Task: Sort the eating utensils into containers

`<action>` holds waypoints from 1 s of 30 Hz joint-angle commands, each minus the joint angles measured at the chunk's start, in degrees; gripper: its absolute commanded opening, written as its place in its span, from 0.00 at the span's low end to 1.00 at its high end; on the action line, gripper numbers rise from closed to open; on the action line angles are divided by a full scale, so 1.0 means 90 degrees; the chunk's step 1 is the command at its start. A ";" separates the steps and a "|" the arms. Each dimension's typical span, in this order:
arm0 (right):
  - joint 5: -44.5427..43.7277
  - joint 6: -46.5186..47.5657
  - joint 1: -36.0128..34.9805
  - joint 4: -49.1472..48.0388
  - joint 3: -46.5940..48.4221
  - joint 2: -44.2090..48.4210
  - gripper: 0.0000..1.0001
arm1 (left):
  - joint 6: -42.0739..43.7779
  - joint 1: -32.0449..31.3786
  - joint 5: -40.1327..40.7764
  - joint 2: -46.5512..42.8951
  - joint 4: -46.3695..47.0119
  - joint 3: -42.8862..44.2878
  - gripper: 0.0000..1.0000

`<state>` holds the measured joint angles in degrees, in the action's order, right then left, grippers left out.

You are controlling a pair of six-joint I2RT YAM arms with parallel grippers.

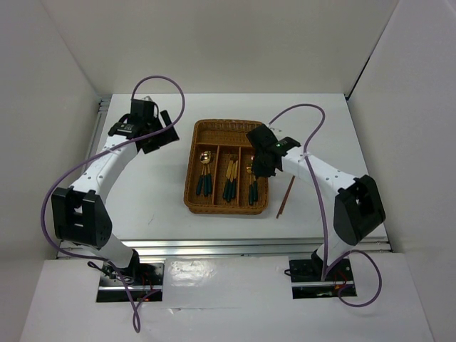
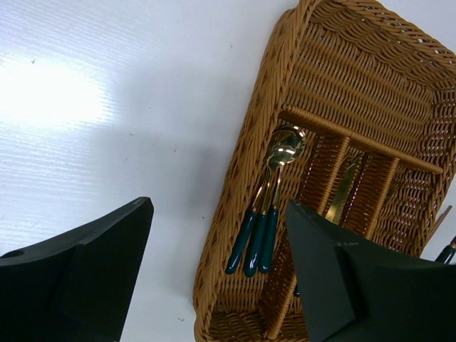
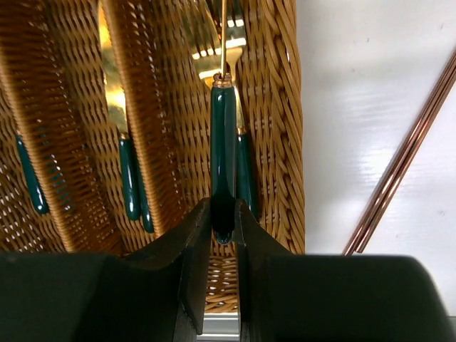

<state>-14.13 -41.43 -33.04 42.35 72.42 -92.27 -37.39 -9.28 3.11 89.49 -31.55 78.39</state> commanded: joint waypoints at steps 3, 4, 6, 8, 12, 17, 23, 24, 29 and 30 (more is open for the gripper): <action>0.0192 -0.0279 -0.0187 -0.0115 -0.0331 0.0164 0.06 | 0.0150 0.0035 0.0132 -0.0227 0.0146 0.0001 0.93; 0.0193 -0.0279 -0.0187 -0.0115 -0.0332 0.0164 0.06 | 0.0150 0.0035 0.0190 -0.0227 0.0146 0.0001 0.96; 0.0281 -0.0279 -0.0265 -0.0184 -0.0410 0.0087 0.06 | 0.0150 0.0035 0.0191 -0.0227 0.0146 0.0001 0.98; 0.0339 -0.0279 -0.0323 -0.0184 -0.0410 -0.0020 0.06 | 0.0150 0.0035 0.0191 -0.0227 0.0146 0.0001 1.00; 0.0417 -0.0221 -0.0382 -0.0184 -0.0410 -0.0381 0.06 | 0.0092 0.0035 0.0318 -0.0227 0.0146 -0.0067 1.00; 0.0506 -0.0113 -0.0441 -0.0029 -0.0293 -0.0753 0.06 | 0.0092 0.0035 0.0377 -0.0159 0.0146 -0.0067 1.00; 0.0447 -0.0172 -0.0557 0.0353 -0.0166 -0.0832 0.22 | 0.0033 0.0035 0.0435 -0.0159 0.0088 -0.0067 1.00; 0.0389 -0.0172 -0.0558 0.0353 -0.0098 -0.0774 0.31 | 0.0033 0.0035 0.0435 -0.0091 0.0088 -0.0067 1.00; 0.0116 0.0062 -0.0558 0.0353 0.0301 -0.0637 0.58 | 0.0092 0.0035 0.0377 0.0134 -0.0097 0.0138 1.00; -0.0020 0.0130 -0.0558 0.0353 0.0399 -0.0637 0.59 | 0.0092 0.0035 0.0299 0.0221 -0.0098 0.0205 1.00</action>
<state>-10.79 -41.65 -37.47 44.69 71.57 -99.90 -37.52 -9.28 6.13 89.97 -31.88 78.39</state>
